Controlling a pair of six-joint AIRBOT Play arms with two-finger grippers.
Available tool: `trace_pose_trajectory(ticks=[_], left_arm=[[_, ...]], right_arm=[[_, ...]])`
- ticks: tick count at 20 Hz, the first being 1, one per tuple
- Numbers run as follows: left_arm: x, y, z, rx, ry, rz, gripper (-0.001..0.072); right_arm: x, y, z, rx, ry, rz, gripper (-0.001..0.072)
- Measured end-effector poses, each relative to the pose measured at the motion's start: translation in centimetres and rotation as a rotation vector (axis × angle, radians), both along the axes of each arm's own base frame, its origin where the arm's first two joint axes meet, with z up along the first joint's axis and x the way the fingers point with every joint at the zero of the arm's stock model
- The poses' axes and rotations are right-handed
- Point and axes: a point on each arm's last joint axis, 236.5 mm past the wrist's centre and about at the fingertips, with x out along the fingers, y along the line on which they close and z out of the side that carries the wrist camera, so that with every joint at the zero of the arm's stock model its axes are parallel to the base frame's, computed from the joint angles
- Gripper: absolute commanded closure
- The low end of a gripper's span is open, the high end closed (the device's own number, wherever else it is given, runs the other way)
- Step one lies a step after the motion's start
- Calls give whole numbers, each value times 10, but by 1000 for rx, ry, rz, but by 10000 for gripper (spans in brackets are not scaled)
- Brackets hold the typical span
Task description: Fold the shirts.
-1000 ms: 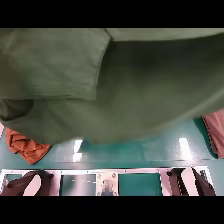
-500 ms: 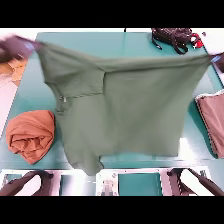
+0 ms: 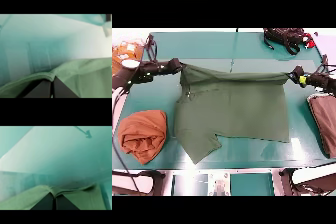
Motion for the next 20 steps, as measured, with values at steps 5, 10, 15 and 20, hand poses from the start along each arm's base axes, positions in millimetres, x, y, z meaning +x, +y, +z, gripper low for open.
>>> trace_pose_trajectory(ticks=[5,10,15,20], left_arm=[[44,8,23,-8,-81,81,689],[53,11,20,21,-77,86,689],[27,15,-30,152,89,8,689],[-11,20,-67,266,261,-93,689]], right_arm=[[50,-9,11,27,-82,-7,699],[66,-9,8,31,-99,3,699],[43,-2,-17,11,10,104,700],[-16,2,-48,13,216,277,700]])
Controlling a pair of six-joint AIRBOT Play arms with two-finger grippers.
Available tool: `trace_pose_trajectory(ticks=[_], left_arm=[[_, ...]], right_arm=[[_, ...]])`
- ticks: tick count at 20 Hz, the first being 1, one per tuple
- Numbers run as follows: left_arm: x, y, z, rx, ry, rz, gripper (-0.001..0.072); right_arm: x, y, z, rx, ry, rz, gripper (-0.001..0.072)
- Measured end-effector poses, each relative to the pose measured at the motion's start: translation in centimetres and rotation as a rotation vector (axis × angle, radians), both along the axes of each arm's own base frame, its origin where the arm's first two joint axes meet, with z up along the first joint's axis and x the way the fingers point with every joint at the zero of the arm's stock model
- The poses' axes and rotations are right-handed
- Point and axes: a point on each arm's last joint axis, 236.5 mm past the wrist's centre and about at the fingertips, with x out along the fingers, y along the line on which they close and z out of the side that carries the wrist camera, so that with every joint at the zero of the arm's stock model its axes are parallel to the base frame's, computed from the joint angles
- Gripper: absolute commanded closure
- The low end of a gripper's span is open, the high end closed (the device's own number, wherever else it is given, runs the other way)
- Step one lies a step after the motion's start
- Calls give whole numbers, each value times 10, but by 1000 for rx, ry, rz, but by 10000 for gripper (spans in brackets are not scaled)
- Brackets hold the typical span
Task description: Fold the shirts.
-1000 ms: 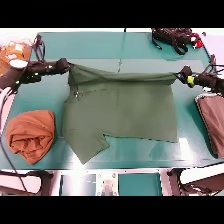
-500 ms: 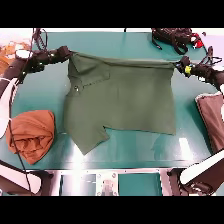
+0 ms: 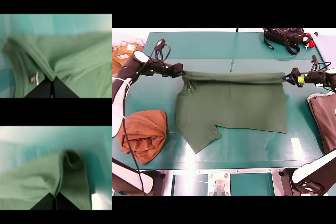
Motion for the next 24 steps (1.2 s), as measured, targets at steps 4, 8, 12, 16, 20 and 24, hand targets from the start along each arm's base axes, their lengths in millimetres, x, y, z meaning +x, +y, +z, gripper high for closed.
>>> trace_pose_trajectory(ticks=[4,8,12,16,20,24], left_arm=[[-26,3,-22,39,118,-41,689],[-51,4,-51,46,226,-47,689],[-59,4,-66,41,258,-32,688],[-60,-2,-65,1,264,-18,201],[-71,-4,-57,-45,329,-28,181],[-104,7,-33,-95,478,-66,690]], right_arm=[[-31,-3,-15,-26,113,69,700],[-45,-7,-24,-46,177,83,699],[-53,-5,-31,-48,216,88,699],[-55,0,-33,-40,241,83,421],[-68,-7,-22,-15,285,81,453],[-103,-24,-3,8,388,66,699]])
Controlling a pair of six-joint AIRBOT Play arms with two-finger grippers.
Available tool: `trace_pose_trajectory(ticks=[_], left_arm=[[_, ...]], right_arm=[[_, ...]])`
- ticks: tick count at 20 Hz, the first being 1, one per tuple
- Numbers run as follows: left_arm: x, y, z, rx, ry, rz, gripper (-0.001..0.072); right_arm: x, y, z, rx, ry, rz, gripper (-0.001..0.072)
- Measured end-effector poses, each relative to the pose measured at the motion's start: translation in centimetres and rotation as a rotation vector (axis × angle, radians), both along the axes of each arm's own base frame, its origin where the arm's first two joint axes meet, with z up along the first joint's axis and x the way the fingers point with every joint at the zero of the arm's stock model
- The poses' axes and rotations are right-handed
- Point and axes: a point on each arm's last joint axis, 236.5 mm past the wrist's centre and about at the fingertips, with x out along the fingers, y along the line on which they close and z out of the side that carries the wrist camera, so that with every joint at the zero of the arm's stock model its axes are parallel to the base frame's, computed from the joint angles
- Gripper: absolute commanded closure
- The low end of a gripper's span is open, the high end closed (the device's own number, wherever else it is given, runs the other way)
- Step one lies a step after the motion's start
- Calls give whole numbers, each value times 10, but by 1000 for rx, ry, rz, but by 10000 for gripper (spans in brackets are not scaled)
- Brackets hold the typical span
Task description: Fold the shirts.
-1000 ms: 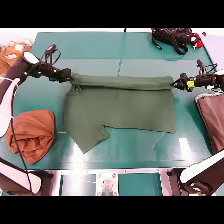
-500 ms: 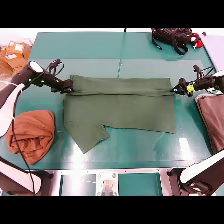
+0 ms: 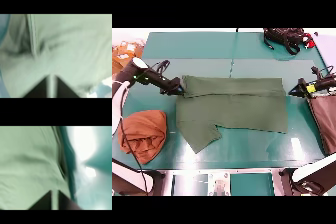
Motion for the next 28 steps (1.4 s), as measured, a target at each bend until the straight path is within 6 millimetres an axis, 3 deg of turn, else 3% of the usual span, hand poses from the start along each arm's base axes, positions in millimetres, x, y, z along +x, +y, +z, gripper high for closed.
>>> trace_pose_trajectory(ticks=[4,8,9,10,11,12,17,20,23,24,25,27,28], left_arm=[[-47,6,24,16,85,-46,690],[-107,13,33,90,77,-10,687],[-125,14,33,104,70,6,575],[-141,14,30,115,62,23,309],[-157,14,25,124,57,40,229],[-174,13,17,129,68,56,229],[-232,-5,-32,94,144,119,230],[-238,-26,-55,78,110,139,231],[-224,-36,-64,74,33,196,232],[-218,-38,-65,68,12,220,260],[-213,-38,-66,68,-11,239,399],[-202,-36,-67,76,-53,271,685],[-197,-38,-65,59,-68,292,688]], right_arm=[[-54,11,14,32,90,-5,699],[-119,30,25,21,118,-129,696],[-135,37,24,9,115,-174,594],[-150,46,22,-1,114,-212,425],[-164,53,18,-11,111,-237,283],[-176,61,13,-15,111,-260,176],[-218,90,-21,-13,147,-335,175],[-225,98,-41,-6,152,-394,175],[-218,104,-49,36,129,-480,175],[-214,103,-52,36,117,-506,184],[-209,102,-54,38,106,-531,191],[-199,99,-60,27,78,-559,499],[-195,100,-63,18,63,-558,547]])
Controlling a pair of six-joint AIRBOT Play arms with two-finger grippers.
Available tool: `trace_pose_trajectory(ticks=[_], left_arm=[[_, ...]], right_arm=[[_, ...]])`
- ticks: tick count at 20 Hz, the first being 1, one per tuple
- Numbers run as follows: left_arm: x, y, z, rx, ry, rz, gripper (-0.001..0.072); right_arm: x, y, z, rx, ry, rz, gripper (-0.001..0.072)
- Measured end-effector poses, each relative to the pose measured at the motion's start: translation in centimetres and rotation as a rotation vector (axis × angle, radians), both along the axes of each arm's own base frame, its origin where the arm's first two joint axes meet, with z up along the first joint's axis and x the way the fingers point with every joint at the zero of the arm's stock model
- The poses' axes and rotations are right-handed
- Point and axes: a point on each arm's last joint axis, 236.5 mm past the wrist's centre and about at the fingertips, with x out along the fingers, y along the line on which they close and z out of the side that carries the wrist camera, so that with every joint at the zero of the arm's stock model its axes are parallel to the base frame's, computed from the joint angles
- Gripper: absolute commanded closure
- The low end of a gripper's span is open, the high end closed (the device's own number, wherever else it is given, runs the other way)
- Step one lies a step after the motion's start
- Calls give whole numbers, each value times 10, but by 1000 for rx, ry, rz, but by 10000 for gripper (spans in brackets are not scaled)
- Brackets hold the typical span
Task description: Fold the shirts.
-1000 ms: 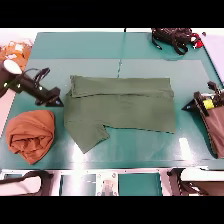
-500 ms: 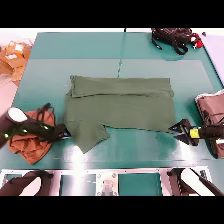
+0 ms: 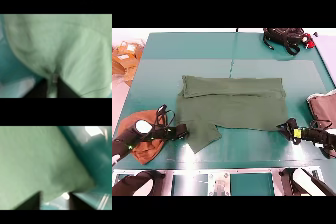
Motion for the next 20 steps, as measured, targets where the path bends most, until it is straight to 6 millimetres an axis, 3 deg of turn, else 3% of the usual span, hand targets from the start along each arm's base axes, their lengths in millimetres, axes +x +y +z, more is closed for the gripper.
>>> trace_pose_trajectory(ticks=[2,7,14,17,20], left_arm=[[6,-5,4,-22,-27,8,689],[10,-17,33,-40,-64,-111,690],[-4,-4,81,72,-51,-293,690],[14,-2,104,95,-113,-290,691],[49,-2,129,110,-196,-268,690]], right_arm=[[7,4,-2,-10,-21,13,692],[12,0,6,-37,-48,90,699],[8,-35,47,-115,-44,139,699],[23,-41,70,-140,-91,150,699],[53,-44,101,-172,-175,173,699]])
